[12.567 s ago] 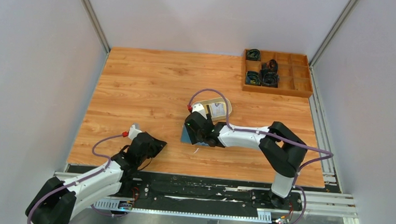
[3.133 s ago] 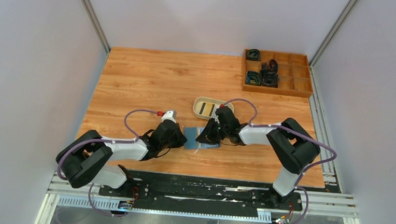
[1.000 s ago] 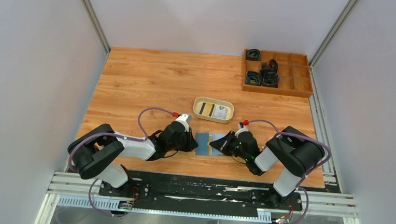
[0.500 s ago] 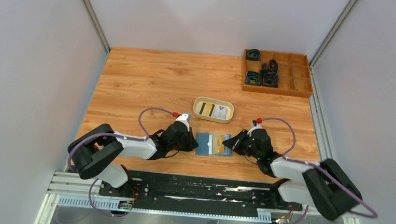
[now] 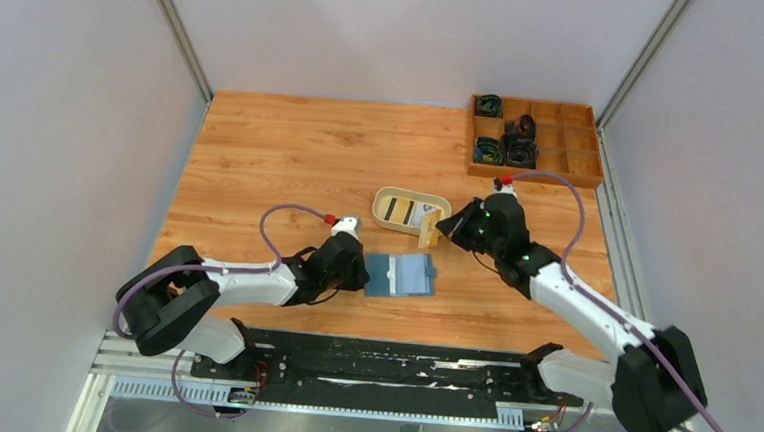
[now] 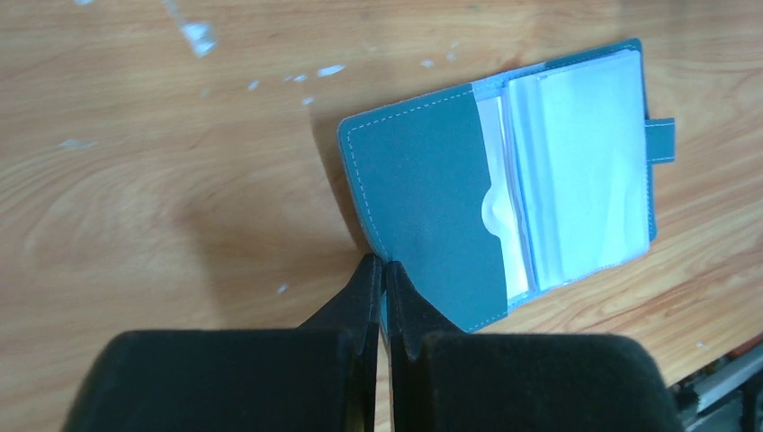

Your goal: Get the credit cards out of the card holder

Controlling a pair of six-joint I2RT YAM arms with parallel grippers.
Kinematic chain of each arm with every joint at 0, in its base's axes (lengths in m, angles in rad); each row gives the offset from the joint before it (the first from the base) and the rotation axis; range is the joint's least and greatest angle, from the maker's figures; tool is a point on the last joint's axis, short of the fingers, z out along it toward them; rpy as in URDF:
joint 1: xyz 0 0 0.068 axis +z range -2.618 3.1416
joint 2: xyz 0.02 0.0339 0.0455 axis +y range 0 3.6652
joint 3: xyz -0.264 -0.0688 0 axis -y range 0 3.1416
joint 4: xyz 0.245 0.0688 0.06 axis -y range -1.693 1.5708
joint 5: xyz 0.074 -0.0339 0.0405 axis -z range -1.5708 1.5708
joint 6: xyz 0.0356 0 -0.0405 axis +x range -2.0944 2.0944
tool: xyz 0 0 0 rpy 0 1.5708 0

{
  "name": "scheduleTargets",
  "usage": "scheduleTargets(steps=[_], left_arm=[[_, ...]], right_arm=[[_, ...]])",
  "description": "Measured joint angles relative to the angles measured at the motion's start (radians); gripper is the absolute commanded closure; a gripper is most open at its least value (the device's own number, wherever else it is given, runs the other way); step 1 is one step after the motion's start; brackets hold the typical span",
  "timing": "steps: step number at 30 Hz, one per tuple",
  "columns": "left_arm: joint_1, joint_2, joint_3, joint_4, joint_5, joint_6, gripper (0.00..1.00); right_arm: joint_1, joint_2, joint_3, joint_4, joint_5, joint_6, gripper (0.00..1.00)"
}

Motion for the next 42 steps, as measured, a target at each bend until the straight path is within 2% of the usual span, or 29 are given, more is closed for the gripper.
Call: scheduleTargets(steps=[6,10,13,14,15,24,42], left_arm=[[0.0,-0.135,-0.029,-0.177,-0.059,0.01,0.77],[0.0,-0.202,-0.038,-0.273,-0.082,0.028,0.5],[0.0,-0.237,-0.042,-0.311,-0.094,0.039,0.41],[0.0,-0.248,-0.045,-0.321,-0.096,0.043,0.21],[0.0,-0.263,-0.048,-0.336,-0.099,0.045,0.18],[0.001,-0.359,-0.063,-0.431,-0.114,0.065,0.14],[0.001,-0.368,-0.063,-0.475,-0.123,0.087,0.14]], right_arm=[[-0.002,0.267,0.167,-0.021,-0.003,-0.011,1.0],[-0.003,0.416,0.306,-0.024,-0.023,-0.018,1.0],[-0.003,0.488,0.367,-0.021,-0.032,-0.024,1.0],[-0.003,0.507,0.381,-0.019,-0.035,-0.027,1.0],[-0.003,0.533,0.397,-0.018,-0.036,-0.032,1.0],[-0.004,0.696,0.468,-0.008,-0.046,-0.042,1.0],[-0.004,0.768,0.492,0.041,-0.024,-0.039,1.0]])
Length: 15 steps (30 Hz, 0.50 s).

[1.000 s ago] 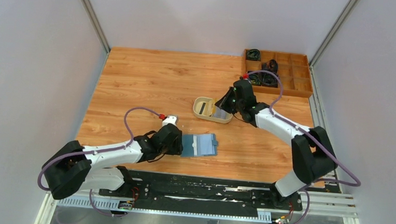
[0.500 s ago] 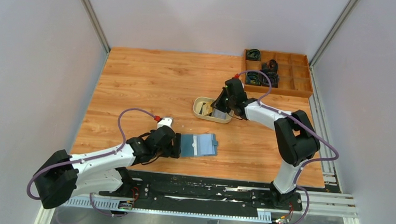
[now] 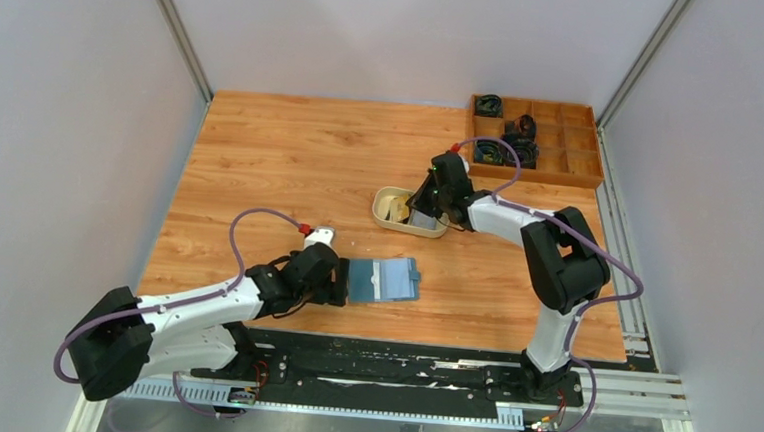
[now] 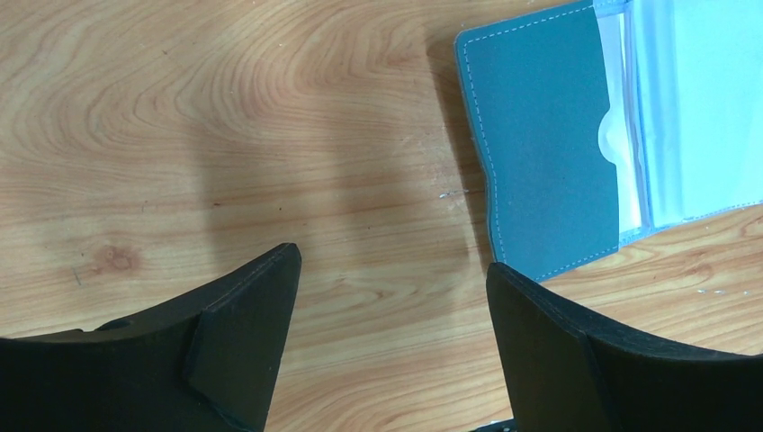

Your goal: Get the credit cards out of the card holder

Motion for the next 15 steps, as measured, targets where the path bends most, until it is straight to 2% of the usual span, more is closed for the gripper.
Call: scheduleTargets(steps=[15], left_arm=[[0.0,0.022,0.0,0.026,-0.006,0.004,0.14]], right_arm=[[0.0,0.026,-0.002,0.041,0.028,0.032,0.99]])
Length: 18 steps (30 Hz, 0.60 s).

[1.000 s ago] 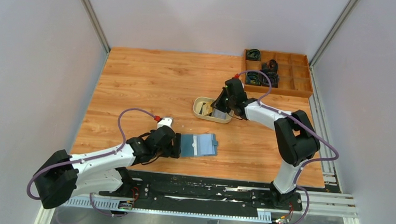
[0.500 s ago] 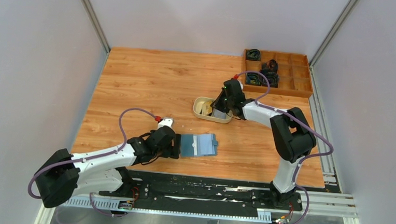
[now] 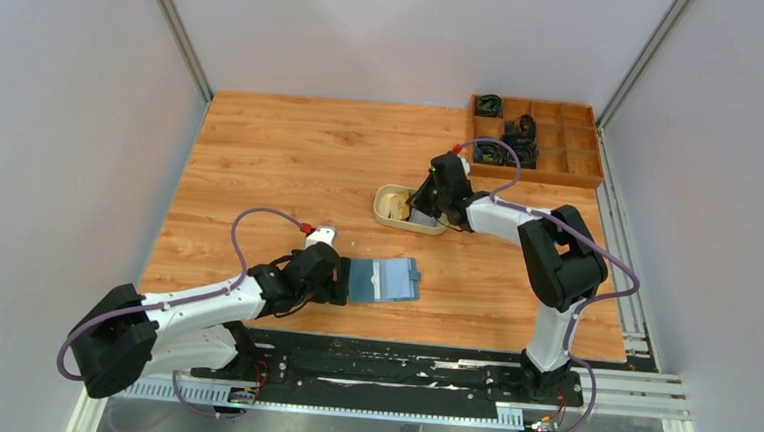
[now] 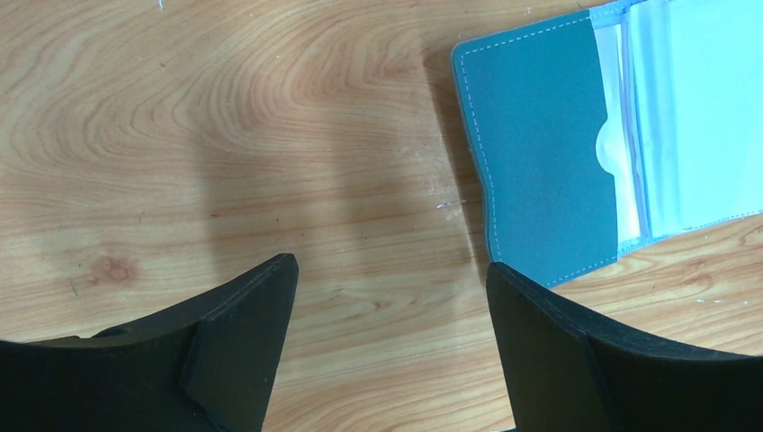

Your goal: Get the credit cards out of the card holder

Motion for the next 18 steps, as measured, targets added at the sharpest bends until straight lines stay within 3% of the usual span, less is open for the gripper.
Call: scheduleTargets(steps=[6,11,18], left_arm=[[0.0,0.021,0.007,0.014,-0.001,0.004,0.14],[0.0,0.033,0.013,0.019,0.0,0.012,0.14],[0.0,0.036,0.015,0.019,0.0,0.018,0.14]], right_arm=[[0.0,0.0,-0.008,-0.006,0.006,-0.005,0.68],[0.0,0.0,-0.008,-0.034,0.01,-0.023,0.61],[0.0,0.001,0.004,-0.098,0.026,-0.044,0.6]])
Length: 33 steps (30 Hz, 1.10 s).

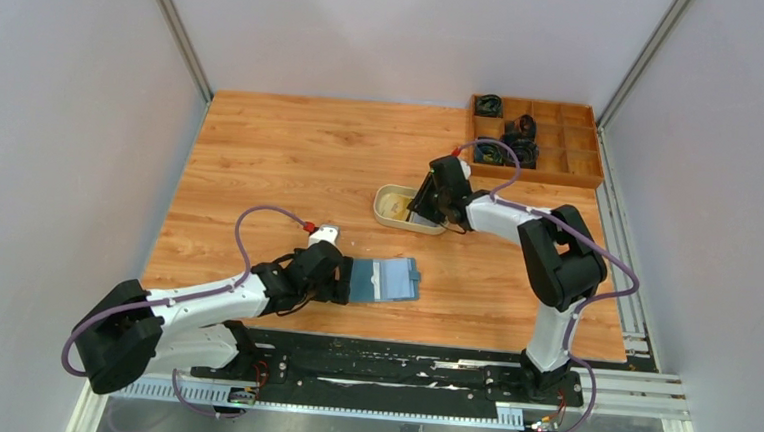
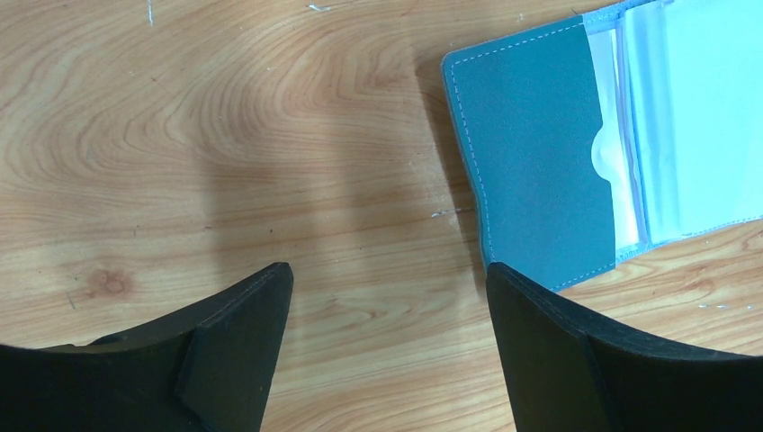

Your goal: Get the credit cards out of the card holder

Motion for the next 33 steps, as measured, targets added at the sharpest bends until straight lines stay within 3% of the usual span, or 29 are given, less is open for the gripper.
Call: scheduleTargets(steps=[27,33], left_arm=[[0.0,-0.057,0.0,-0.038,-0.006,0.005,0.13],[0.0,-0.134,0.012,-0.06,-0.014,0.042,0.09]], right_arm=[[0.0,0.074,0.126,-0.085,-0.002,-0.082,0.58],[0.0,-0.056,0.128,-0.121,-0.005,-0.173,0.21]])
